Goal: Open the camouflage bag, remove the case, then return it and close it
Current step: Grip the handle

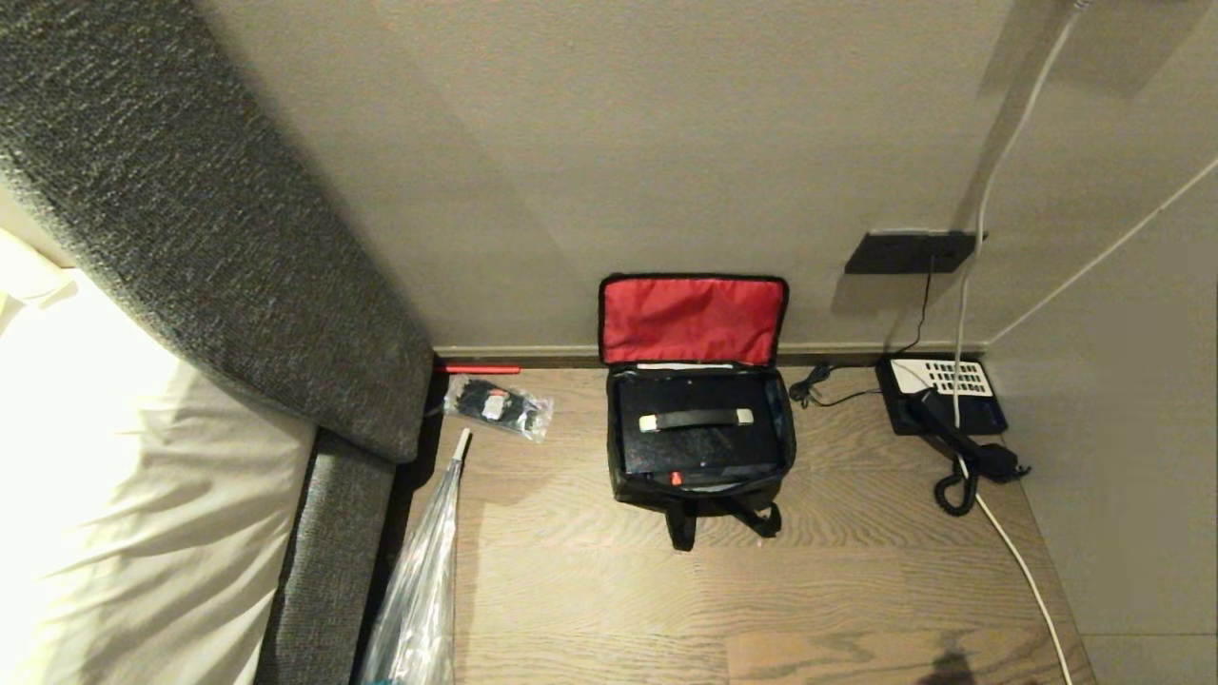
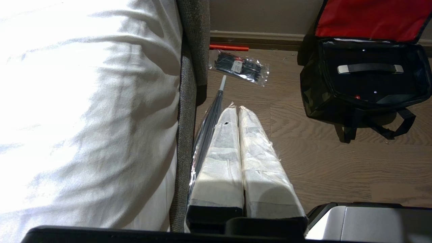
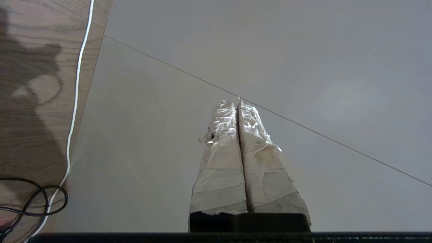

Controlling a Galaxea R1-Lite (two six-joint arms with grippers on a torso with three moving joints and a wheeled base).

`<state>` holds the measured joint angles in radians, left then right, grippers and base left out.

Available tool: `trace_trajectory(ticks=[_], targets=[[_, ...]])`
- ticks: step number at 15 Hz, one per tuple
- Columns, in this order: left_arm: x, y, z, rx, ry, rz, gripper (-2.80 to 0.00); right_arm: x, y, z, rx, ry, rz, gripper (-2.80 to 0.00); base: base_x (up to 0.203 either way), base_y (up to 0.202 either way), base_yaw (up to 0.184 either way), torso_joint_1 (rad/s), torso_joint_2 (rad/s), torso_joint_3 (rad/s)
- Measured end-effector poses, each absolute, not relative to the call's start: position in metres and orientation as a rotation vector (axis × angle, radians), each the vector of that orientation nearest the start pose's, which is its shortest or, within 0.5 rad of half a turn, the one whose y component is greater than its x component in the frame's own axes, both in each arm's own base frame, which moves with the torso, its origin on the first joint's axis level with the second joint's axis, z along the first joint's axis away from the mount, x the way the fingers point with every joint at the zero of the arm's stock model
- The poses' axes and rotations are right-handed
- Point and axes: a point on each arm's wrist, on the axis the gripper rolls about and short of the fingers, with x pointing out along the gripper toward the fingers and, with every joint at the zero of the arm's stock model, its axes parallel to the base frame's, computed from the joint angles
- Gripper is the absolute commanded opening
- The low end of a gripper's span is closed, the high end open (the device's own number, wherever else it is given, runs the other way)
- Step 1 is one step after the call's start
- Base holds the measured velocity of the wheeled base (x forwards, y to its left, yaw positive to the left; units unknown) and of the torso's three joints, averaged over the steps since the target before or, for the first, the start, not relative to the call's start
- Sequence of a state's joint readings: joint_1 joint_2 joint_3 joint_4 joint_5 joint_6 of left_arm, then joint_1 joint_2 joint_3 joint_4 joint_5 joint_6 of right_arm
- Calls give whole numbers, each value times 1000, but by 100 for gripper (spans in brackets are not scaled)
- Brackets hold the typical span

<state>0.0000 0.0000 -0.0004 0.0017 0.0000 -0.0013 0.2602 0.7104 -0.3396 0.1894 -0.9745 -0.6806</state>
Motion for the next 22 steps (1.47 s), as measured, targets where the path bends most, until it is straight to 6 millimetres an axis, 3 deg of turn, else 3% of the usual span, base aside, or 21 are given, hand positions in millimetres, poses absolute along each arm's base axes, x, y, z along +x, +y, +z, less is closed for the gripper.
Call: trace_trajectory(ticks=[3, 4, 9, 17, 22], targets=[[-23, 0, 75, -1, 2, 0, -280, 45, -7, 153, -973, 701, -518, -280, 0, 0, 0, 0, 0, 0], [-23, 0, 75, -1, 2, 0, -280, 45, -7, 153, -975, 702, -518, 0, 0, 0, 0, 0, 0, 0], [-23, 0, 75, -1, 2, 0, -280, 44, -8, 153, -977, 708, -522, 0, 0, 0, 0, 0, 0, 0], [-23, 0, 75, -1, 2, 0, -280, 26, -16, 146, -911, 758, -639, 0, 0, 0, 0, 0, 0, 0], [-23, 0, 75, -1, 1, 0, -280, 21, -16, 139, -879, 770, -573, 0, 0, 0, 0, 0, 0, 0]])
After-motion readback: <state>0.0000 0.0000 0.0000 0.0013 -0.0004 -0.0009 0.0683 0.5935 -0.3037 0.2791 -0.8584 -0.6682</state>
